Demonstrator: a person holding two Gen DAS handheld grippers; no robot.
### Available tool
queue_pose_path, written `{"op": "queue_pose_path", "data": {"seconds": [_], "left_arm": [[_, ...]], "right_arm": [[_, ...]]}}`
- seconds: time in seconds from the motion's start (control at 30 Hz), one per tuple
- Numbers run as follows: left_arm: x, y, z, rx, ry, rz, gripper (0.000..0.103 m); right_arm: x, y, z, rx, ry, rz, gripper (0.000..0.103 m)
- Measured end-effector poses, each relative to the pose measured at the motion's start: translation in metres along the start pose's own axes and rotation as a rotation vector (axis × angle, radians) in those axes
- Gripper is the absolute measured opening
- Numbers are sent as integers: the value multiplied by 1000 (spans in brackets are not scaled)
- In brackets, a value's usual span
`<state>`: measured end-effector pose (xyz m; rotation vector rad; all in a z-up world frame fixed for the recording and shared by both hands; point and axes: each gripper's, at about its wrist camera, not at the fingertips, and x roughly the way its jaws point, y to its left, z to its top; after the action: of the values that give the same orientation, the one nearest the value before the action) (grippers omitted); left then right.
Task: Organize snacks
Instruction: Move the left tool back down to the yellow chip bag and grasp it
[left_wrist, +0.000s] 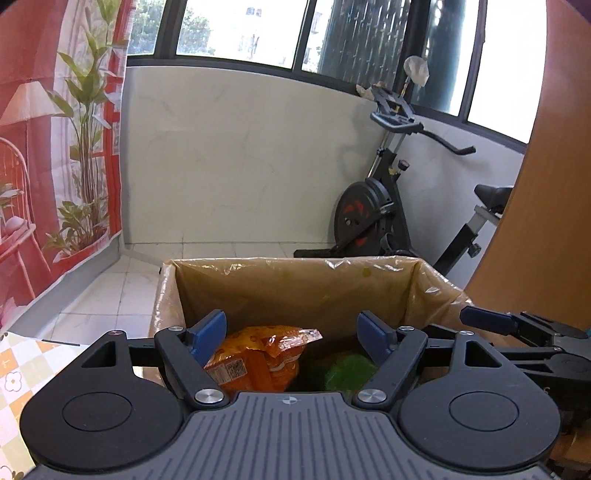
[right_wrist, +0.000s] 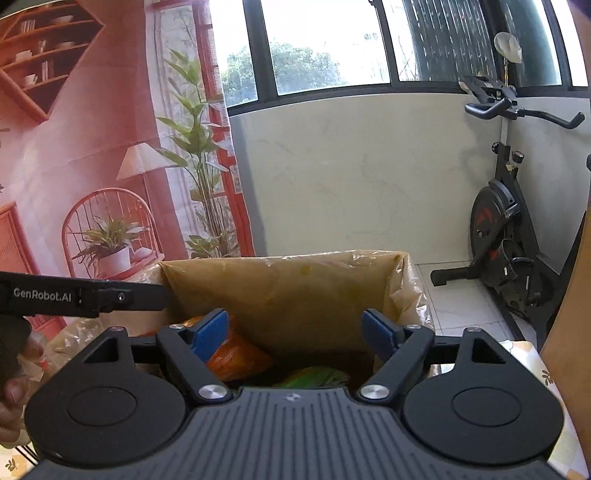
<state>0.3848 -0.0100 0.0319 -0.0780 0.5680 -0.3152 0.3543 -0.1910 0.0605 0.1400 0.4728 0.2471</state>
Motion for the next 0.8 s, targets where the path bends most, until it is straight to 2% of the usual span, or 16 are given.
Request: {"op": "queue_pose_path", "data": {"seconds": [0.33, 0.6, 0.8], "left_arm": [[-62, 15, -12, 35, -37, 26, 80], [-102, 39, -47, 32, -39, 47, 80], [-109, 53, -81, 6, -5, 35, 80]], "right_arm": [[-46, 27, -11, -12, -29, -5, 82], [-77, 47, -42, -3, -21, 1, 82], [-88, 64, -70, -55, 0, -18, 82]]}}
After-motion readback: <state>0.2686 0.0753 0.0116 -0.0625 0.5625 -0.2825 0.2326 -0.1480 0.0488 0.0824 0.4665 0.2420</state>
